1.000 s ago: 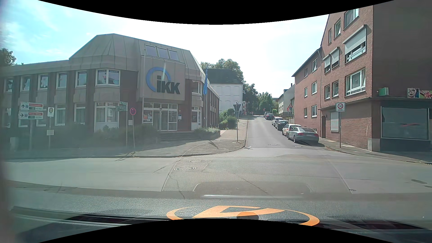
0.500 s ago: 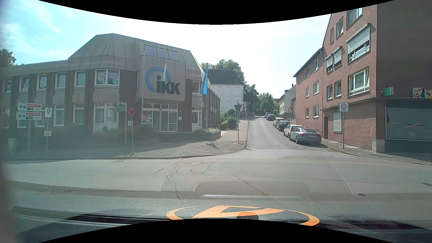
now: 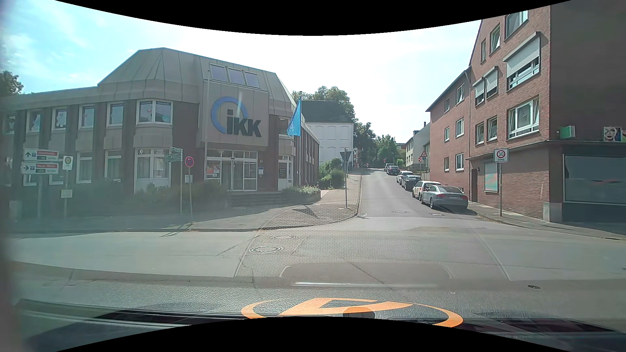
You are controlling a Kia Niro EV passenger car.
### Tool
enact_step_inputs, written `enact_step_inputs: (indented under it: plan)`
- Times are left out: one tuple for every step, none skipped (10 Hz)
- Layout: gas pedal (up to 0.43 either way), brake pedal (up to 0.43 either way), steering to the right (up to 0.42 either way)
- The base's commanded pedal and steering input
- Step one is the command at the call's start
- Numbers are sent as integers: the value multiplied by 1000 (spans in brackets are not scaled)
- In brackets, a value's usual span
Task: Follow the waypoints while adhering to traffic rules and regulations
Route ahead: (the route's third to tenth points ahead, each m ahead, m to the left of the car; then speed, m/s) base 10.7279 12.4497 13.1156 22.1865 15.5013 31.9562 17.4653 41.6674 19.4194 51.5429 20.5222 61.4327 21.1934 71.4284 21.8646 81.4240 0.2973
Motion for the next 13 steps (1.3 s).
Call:
enact_step_inputs:
  plan:
    - [0,189,-49]
    - [0,183,-49]
    - [0,189,-49]
    - [0,189,-49]
    - [0,189,-49]
    - [0,195,-49]
    - [0,195,-49]
    - [0,189,-49]
    - [0,165,-49]
    - [0,116,-49]
    - [0,0,-49]
    - [0,0,-50]
    - [0,0,-50]
